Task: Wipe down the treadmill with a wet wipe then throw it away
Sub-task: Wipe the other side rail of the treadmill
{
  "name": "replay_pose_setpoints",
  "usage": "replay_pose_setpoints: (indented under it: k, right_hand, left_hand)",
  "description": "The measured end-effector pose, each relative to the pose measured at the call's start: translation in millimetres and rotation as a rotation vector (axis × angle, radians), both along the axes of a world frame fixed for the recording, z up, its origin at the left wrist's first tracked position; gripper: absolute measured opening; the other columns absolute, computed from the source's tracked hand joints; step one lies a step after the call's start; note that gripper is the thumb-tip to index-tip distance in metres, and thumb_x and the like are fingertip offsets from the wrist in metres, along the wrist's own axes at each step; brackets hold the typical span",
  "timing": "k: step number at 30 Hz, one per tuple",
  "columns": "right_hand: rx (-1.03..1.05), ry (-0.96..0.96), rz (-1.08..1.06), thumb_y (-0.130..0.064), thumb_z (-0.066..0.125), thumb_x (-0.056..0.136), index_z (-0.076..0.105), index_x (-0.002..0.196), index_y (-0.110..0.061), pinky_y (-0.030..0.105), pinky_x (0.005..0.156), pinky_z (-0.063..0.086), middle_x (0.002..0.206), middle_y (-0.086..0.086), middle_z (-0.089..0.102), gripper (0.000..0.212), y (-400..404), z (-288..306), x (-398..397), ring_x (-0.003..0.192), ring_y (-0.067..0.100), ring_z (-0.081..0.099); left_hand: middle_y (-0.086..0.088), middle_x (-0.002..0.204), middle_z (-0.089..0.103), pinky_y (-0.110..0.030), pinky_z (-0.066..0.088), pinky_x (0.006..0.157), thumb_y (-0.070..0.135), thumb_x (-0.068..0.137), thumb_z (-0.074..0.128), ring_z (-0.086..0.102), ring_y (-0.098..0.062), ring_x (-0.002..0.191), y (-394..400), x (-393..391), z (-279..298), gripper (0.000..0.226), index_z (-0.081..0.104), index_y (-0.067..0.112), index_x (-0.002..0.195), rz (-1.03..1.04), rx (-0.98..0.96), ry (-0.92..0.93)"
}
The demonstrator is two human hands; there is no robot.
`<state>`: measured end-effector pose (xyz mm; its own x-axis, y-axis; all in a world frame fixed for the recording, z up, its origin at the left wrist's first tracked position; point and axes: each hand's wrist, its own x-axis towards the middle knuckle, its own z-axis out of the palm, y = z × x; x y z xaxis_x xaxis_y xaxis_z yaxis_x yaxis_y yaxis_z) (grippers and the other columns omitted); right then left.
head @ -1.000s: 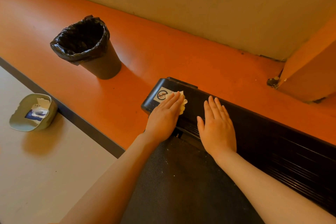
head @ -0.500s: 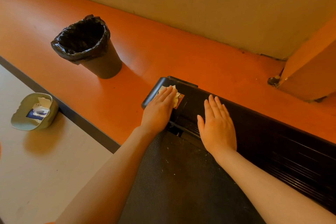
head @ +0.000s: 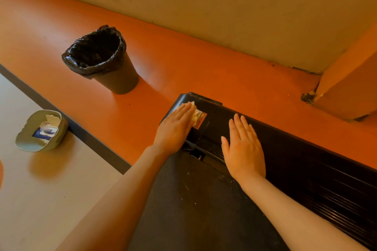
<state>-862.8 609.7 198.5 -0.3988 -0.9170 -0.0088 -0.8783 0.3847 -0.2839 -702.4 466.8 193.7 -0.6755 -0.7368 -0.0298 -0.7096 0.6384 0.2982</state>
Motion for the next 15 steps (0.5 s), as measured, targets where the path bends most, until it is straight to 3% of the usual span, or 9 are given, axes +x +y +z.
replay_pose_setpoints:
  k: [3,7,15]
  right_hand:
    - [-0.024,0.006,-0.012,-0.033,0.047,0.100,0.042,0.145,-0.004,0.040,0.117,0.024,0.154,0.014,0.035,0.054,-1,-2,0,0.145,0.027,0.028]
    - [-0.038,0.026,-0.014,-0.032,0.049,0.099,0.043,0.143,-0.003,0.041,0.116,0.027,0.152,0.015,0.037,0.053,-2,-6,1,0.144,0.028,0.031]
    - [-0.073,0.065,-0.024,-0.032,0.049,0.097,0.047,0.140,-0.002,0.042,0.113,0.031,0.149,0.017,0.042,0.053,-1,-8,1,0.141,0.029,0.037]
  left_hand:
    - [-0.003,0.160,0.022,-0.035,0.014,0.119,0.041,0.105,0.027,0.016,-0.021,0.149,-12,-12,-1,0.054,0.026,0.018,0.154,0.136,0.063,0.007]
    - [-0.004,0.162,0.013,-0.031,0.005,0.120,0.037,0.107,0.027,0.005,-0.020,0.150,-11,-26,3,0.054,0.020,0.015,0.155,0.160,0.117,0.035]
    - [0.005,0.162,-0.009,-0.029,-0.009,0.120,0.062,0.095,0.005,-0.015,-0.009,0.147,2,-27,5,0.072,0.001,0.024,0.156,-0.157,0.130,-0.087]
